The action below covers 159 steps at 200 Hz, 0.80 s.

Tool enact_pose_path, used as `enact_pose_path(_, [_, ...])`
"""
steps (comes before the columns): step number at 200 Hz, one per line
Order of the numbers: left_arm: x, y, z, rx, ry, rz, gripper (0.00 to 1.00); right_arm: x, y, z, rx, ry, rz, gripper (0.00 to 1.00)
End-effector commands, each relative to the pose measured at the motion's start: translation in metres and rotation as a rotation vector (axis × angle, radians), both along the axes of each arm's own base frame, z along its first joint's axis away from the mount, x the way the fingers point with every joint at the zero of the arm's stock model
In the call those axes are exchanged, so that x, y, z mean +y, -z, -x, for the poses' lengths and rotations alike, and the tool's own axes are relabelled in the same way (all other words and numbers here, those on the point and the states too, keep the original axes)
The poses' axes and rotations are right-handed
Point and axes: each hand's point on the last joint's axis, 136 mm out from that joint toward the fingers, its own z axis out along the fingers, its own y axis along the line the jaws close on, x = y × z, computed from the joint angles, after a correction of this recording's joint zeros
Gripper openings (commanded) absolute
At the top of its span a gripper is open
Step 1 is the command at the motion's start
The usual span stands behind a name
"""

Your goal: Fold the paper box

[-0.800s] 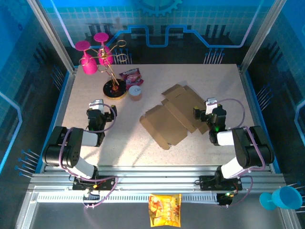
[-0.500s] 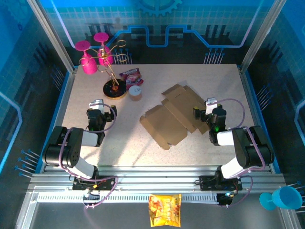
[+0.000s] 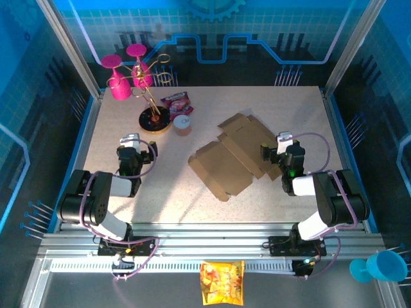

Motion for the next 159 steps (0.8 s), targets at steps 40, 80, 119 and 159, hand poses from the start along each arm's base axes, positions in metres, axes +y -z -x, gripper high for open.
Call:
enact_pose_path(40, [0.005,-0.02,0.009,-0.104,-0.038,-0.018,0.99,-0.017,-0.017,0.009,-0.124,0.098,-0.009,1.0])
enact_pose_path(80, [-0.002,-0.054,0.027,-0.197,-0.056,-0.087,0.99,-0.007,-0.032,0.025,-0.218,0.082,0.037,1.0])
enact_pose_path(119, [0.001,-0.115,0.043,-0.243,-0.138,-0.028,0.99,-0.023,-0.093,0.045,-0.319,0.258,0.098,1.0])
enact_pose_path(159, [-0.002,-0.201,0.068,-0.16,-0.288,0.263,0.99,-0.027,-0.268,0.046,-0.414,0.33,-0.068,1.0])
